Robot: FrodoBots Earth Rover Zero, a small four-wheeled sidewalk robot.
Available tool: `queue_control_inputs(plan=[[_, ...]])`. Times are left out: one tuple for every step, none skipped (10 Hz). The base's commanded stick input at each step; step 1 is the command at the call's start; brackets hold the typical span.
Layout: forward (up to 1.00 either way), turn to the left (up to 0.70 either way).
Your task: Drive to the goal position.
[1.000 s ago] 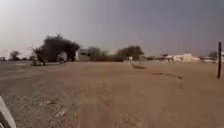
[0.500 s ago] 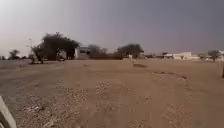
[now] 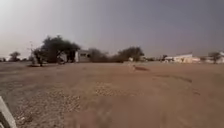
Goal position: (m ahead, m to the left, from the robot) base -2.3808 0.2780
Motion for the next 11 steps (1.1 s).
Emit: queue_control_inputs(plan=[[0.50,0.00],[0.50,0.00],[0.50,0.00],[0.50,0.00],[0.50,0.00],[0.50,0.00],[0.50,0.00],[0.50,0.00],[0.50,0.00],[0.50,0.00],[0.50,0.00]])
